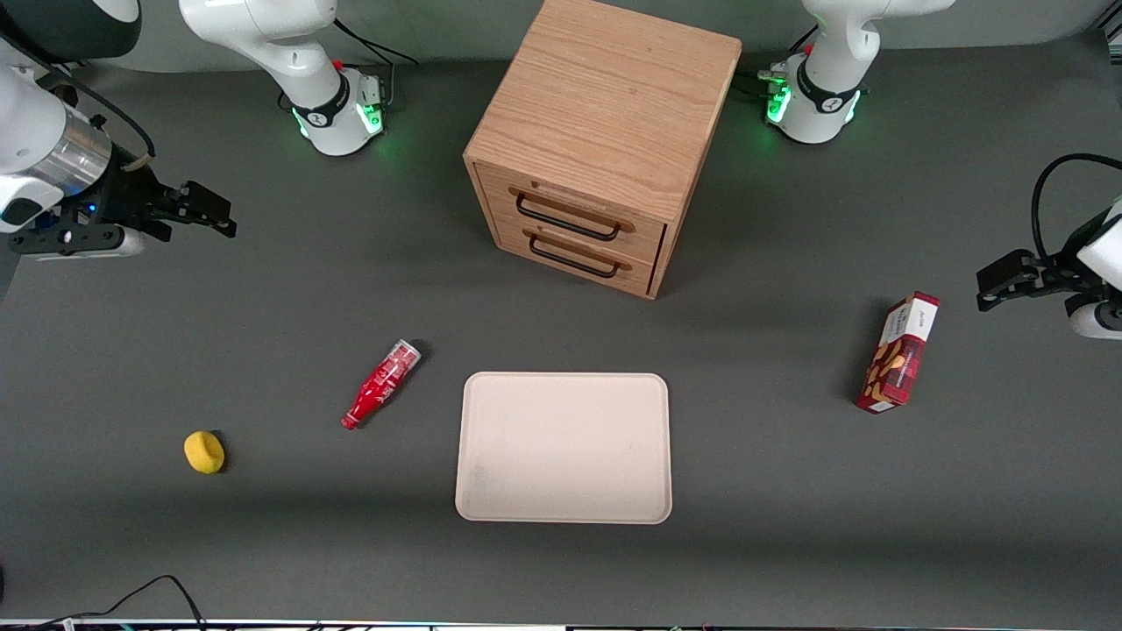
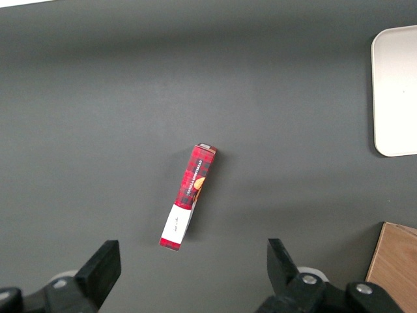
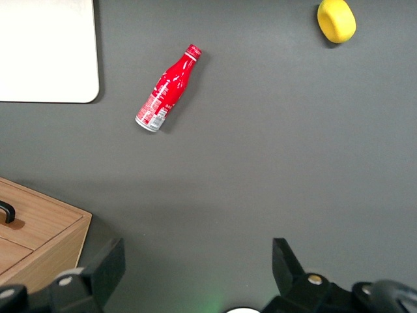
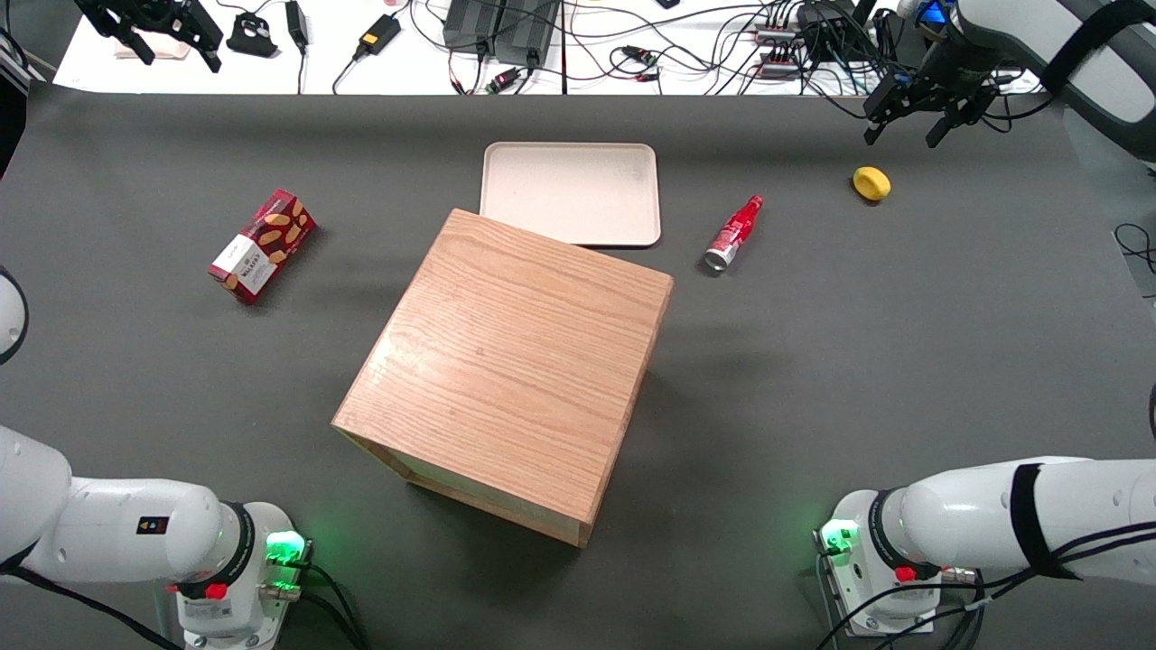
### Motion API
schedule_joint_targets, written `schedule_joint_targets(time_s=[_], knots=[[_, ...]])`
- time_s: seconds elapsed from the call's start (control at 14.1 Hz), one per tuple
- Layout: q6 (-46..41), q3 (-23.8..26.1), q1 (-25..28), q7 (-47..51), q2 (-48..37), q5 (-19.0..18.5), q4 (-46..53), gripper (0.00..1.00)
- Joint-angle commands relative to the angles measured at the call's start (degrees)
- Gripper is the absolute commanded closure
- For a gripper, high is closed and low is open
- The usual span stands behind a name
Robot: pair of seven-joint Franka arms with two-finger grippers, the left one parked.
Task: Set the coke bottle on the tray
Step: 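Move the open right gripper down over the red Coca-Cola bottle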
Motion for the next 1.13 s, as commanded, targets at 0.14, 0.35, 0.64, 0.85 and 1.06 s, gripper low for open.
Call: schedule_joint_targets(time_s=[0.14, 0.35, 0.64, 0.85, 1.06], knots=[[-2.2, 0.0, -0.9, -1.3, 3.2, -0.7, 4.4, 0.0], [-4.2, 0.9, -0.5, 3.6, 5.5, -0.7, 5.4, 0.0], [-0.4, 4.5, -0.4, 13.8, 9.2, -1.5, 4.3, 0.0], [6.5, 6.9, -0.4, 18.5, 11.5, -1.5, 0.2, 0.0], [15.3, 7.3, -0.4, 25.1, 14.1, -1.4, -4.2, 0.0]])
